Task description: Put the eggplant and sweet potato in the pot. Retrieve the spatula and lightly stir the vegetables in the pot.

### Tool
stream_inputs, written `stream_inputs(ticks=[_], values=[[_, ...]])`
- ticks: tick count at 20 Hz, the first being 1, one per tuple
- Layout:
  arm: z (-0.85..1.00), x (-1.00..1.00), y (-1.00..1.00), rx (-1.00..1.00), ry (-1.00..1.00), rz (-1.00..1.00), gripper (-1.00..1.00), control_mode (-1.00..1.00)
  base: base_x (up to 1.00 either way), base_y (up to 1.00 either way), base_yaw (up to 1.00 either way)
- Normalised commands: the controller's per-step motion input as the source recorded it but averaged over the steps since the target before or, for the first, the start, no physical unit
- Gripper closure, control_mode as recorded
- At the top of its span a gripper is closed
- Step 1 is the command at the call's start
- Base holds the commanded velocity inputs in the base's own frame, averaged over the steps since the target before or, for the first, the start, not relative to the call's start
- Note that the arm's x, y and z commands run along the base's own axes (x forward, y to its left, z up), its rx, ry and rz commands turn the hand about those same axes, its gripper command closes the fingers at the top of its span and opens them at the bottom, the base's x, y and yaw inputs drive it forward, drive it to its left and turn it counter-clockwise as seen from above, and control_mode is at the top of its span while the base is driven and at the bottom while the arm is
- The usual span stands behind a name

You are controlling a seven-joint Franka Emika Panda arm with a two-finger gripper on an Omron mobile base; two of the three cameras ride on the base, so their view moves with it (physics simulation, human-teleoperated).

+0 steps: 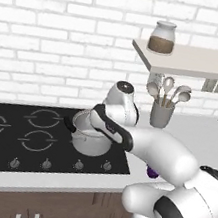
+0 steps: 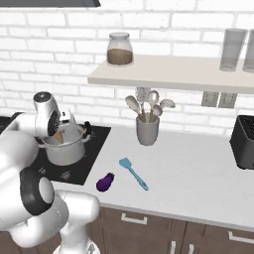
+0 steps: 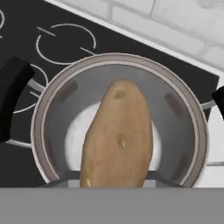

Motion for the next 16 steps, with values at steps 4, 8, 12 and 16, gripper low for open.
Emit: stream_inputs(ticks=[4, 8, 12, 16], values=[[-0.38, 0.0, 0.05, 0.0, -0.18, 0.0, -1.0, -1.0, 0.0, 0.0, 0.0], [0.06, 0.0, 0.0, 0.0, -0.22, 0.0, -1.0, -1.0, 0.0, 0.0, 0.0], [0.38, 0.06, 0.0, 0.01, -0.19, 0.0, -1.0, -1.0, 0.0, 0.0, 0.0], [0.42, 0.08, 0.0, 0.07, -0.09, 0.0, -1.0, -1.0, 0.0, 0.0, 0.0]])
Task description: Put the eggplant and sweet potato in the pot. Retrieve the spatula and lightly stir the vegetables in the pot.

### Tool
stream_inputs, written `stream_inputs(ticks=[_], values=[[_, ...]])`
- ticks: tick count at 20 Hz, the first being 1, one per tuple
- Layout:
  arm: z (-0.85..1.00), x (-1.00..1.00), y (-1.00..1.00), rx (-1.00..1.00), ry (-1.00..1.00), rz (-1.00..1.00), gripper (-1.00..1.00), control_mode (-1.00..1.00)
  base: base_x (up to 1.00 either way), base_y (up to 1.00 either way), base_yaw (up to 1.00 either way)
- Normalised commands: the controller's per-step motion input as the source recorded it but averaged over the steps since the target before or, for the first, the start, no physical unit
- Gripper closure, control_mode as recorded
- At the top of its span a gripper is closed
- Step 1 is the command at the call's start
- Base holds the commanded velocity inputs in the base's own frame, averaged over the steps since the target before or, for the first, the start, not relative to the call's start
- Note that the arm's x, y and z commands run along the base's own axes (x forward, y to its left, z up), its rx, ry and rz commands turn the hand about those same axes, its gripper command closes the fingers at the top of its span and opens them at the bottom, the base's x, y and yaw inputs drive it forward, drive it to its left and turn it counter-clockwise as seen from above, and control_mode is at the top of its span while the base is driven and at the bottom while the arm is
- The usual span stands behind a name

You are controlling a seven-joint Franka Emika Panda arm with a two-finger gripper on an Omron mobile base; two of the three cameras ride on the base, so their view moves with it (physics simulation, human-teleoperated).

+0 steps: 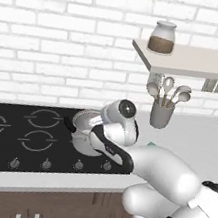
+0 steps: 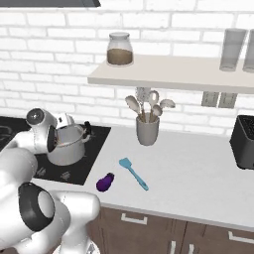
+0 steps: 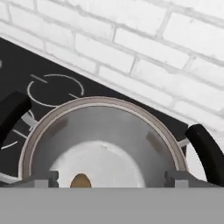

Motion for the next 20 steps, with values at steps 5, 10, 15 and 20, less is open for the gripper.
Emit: stream_inputs(ticks=[5, 10, 15, 20], values=[[0.94, -0.56, -0.35, 0.23, 0.0, -0.06, -1.0, -1.0, 0.0, 0.0, 0.0], [0.22, -1.0, -0.78, 0.27, 0.25, -0.32, -1.0, -1.0, 0.0, 0.0, 0.0], [0.0, -0.91, -0.71, 0.14, 0.42, -0.44, -1.0, -1.0, 0.0, 0.0, 0.0], [-0.03, -0.71, -0.8, 0.12, 0.38, -0.47, -1.0, -1.0, 0.0, 0.0, 0.0]])
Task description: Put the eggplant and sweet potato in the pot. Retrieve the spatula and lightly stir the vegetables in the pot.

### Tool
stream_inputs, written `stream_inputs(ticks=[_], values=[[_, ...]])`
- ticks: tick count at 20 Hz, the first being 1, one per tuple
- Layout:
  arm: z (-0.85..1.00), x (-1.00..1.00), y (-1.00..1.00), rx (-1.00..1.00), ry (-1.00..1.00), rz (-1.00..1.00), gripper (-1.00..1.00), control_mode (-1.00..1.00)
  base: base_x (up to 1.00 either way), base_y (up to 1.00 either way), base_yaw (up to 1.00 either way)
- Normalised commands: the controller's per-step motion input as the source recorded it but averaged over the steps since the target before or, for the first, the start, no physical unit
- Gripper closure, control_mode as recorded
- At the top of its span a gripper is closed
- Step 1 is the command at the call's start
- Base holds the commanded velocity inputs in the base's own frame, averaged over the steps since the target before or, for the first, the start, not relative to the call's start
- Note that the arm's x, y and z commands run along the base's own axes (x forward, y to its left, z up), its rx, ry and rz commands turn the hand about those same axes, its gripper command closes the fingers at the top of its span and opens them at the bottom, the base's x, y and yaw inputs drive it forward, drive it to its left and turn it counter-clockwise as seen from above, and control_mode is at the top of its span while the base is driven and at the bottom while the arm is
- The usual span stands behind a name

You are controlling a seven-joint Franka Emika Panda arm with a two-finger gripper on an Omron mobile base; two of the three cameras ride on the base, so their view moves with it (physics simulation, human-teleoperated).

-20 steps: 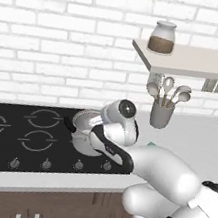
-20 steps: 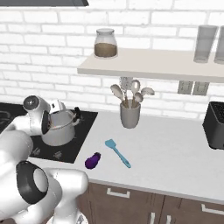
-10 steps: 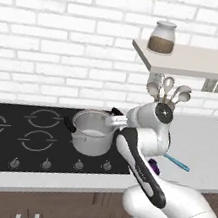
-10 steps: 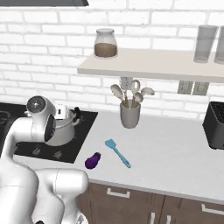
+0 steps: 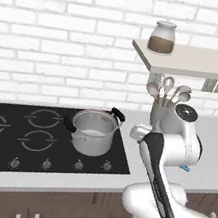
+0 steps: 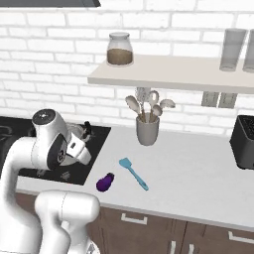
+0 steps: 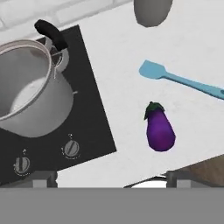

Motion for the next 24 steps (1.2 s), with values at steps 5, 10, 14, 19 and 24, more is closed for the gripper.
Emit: stream_inputs(ticks=[5, 10, 14, 19, 24], values=[[-0.73, -0.12, -0.71, 0.1, 0.19, -0.22, -1.0, -1.0, 0.0, 0.0, 0.0], [-0.83, 0.0, -0.38, 0.01, 0.04, -0.03, -1.0, -1.0, 0.0, 0.0, 0.0], [-0.46, 0.05, -0.1, 0.0, 0.0, 0.03, -1.0, -1.0, 0.0, 0.0, 0.0], [-0.69, 0.09, 0.0, 0.0, 0.06, 0.07, -1.0, -1.0, 0.0, 0.0, 0.0], [-0.56, 0.41, 0.0, -0.02, 0.07, 0.07, -1.0, -1.0, 0.0, 0.0, 0.0]])
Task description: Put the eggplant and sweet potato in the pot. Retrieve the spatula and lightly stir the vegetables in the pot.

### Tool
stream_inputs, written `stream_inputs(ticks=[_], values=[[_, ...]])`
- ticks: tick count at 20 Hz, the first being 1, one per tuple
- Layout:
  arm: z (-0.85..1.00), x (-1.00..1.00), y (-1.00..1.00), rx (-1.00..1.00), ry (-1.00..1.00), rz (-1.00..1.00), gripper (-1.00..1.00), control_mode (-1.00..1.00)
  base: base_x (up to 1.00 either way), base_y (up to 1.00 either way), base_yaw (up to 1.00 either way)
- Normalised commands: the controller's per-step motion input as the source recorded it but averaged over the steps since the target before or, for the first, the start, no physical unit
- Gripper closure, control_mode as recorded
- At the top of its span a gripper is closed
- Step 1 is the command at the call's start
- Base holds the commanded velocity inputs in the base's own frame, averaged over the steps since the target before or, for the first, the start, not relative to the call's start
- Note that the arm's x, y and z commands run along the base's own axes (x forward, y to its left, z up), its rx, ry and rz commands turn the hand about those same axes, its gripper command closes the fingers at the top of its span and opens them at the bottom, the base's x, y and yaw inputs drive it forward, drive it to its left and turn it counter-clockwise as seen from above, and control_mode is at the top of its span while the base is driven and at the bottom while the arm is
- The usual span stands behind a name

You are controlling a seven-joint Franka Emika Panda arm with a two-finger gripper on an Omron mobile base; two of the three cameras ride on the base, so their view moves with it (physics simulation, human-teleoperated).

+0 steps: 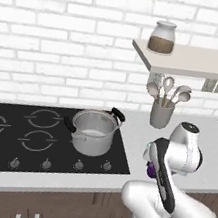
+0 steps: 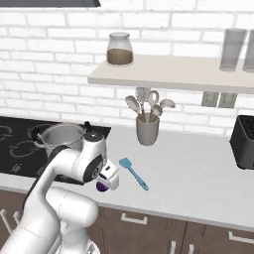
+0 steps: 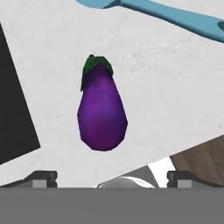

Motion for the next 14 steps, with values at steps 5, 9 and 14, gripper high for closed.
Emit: stream_inputs(ticks=[5, 9, 14], values=[[-0.46, 0.24, 0.03, -0.05, 0.05, 0.13, -1.0, -1.0, 0.0, 0.0, 0.0], [-0.72, 0.0, 0.06, 0.0, 0.18, 0.13, -1.0, -1.0, 0.0, 0.0, 0.0], [-0.45, 0.0, 0.01, 0.0, 0.07, 0.12, -1.0, -1.0, 0.0, 0.0, 0.0]])
